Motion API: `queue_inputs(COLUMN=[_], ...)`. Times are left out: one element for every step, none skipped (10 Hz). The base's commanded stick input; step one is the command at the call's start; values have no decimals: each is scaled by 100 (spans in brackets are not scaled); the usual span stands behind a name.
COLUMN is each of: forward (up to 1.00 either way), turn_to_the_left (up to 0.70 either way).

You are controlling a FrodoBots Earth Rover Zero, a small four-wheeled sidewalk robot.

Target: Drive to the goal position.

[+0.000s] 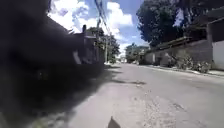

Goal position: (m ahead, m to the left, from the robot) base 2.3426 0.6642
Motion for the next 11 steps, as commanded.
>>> queue_inputs(forward=[100,100,100,100,100,100,100,100,100,100,100], turn_to_the_left=[-24,-9,1,1,1,1,1,1,1,1,1])
